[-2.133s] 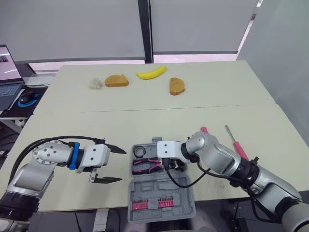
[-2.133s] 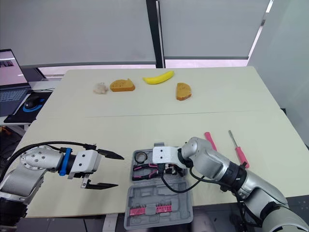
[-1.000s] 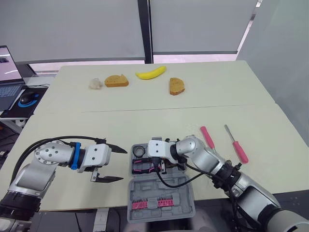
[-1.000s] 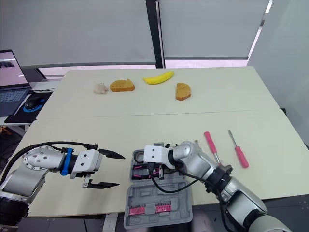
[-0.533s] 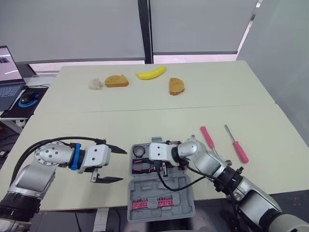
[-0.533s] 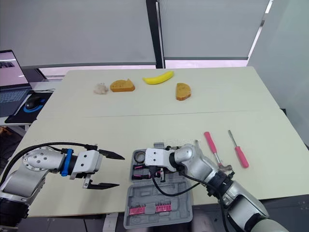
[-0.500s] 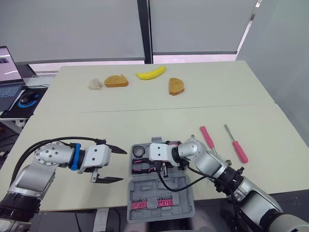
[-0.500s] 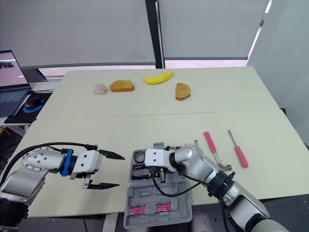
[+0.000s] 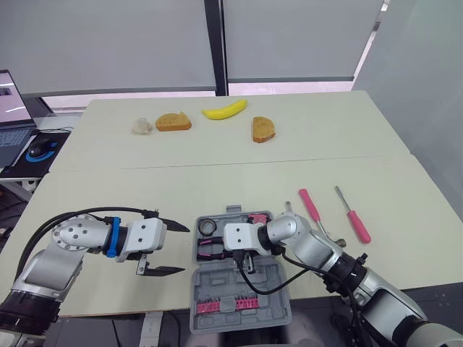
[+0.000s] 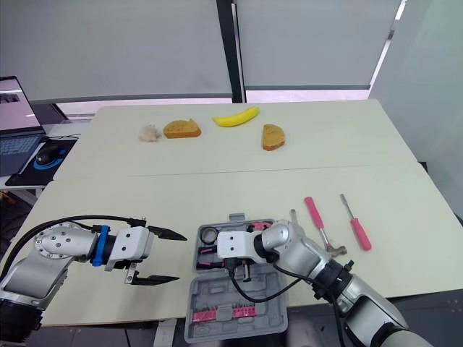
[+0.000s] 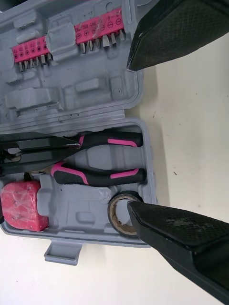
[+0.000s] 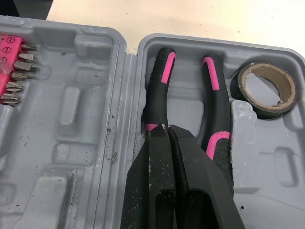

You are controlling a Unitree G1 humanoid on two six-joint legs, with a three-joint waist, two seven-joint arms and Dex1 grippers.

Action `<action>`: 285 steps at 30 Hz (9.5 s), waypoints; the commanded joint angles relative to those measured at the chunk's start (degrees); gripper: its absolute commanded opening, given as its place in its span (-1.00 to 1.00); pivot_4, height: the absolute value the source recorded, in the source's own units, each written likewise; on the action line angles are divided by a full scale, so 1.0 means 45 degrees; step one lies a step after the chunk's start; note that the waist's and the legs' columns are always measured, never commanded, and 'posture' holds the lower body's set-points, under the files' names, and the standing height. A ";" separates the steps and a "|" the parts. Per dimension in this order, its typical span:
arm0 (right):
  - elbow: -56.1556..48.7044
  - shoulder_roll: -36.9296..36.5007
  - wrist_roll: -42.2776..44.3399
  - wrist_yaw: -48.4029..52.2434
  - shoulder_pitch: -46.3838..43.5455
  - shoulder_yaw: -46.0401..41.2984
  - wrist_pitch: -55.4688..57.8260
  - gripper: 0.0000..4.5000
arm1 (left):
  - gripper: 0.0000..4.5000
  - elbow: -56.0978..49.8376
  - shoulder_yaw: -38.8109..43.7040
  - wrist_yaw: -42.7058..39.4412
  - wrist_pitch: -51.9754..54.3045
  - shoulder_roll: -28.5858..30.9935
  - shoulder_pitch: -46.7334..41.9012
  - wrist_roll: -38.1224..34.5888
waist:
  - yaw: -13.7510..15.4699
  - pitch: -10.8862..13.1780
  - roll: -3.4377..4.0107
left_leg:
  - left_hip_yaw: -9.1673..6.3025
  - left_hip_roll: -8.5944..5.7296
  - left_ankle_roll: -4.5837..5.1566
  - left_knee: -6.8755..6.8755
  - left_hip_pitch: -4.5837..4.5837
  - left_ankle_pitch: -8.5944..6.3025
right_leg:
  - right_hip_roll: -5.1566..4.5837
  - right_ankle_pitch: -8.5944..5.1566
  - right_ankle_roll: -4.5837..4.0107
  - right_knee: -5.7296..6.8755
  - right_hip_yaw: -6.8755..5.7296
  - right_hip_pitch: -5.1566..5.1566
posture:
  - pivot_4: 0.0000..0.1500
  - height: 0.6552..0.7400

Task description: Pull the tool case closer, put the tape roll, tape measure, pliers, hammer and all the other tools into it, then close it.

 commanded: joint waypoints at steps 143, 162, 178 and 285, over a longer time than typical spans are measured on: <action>-0.1948 -0.2077 -0.1196 -0.3011 0.3462 -0.4309 0.2218 -1.00 | -0.99 0.7496 -0.2135 0.3917 -0.1585 -0.4689 -0.3531 0.4596 | 0.0343 -0.0095 0.0025 | -0.0015 -0.0011 0.0005 -0.0034 0.0183 -0.0004 | -0.0009 0.0000 0.0010 -0.0124 -0.0013 0.0179 | 1.00 1.00; -0.7532 -0.3565 -0.0315 -0.4110 0.6637 -0.7079 0.2036 -1.00 | -0.99 0.6094 0.0322 0.2581 -0.1067 -0.2374 -0.1923 0.1680 | -0.0007 -0.0082 0.0026 | -0.0031 0.0001 0.0002 -0.0041 0.0009 -0.0002 | -0.0004 -0.0003 0.0004 -0.0120 -0.0018 0.0073 | 1.00 1.00; -0.9062 -0.3108 0.4335 -0.3686 1.1778 -1.5317 0.1146 -0.53 | 0.27 0.0290 0.6399 0.4538 0.4051 -0.2065 0.4803 -0.2509 | 0.0204 -0.0065 0.0036 | -0.0026 0.0012 0.0010 -0.0063 -0.0003 -0.0010 | -0.0027 0.0001 0.0011 -0.0195 -0.0014 0.0098 | 1.00 1.00; -0.7063 -0.4841 0.1658 -0.0301 -0.0344 -0.0940 0.5906 -0.86 | 1.00 -0.0695 0.1872 0.0661 0.1837 0.0010 0.0709 -0.1112 | 0.0010 -0.0046 0.0036 | -0.0025 0.0015 0.0008 -0.0044 0.0007 -0.0007 | 0.0002 -0.0019 -0.0028 -0.0154 -0.0033 0.0095 | 1.00 1.00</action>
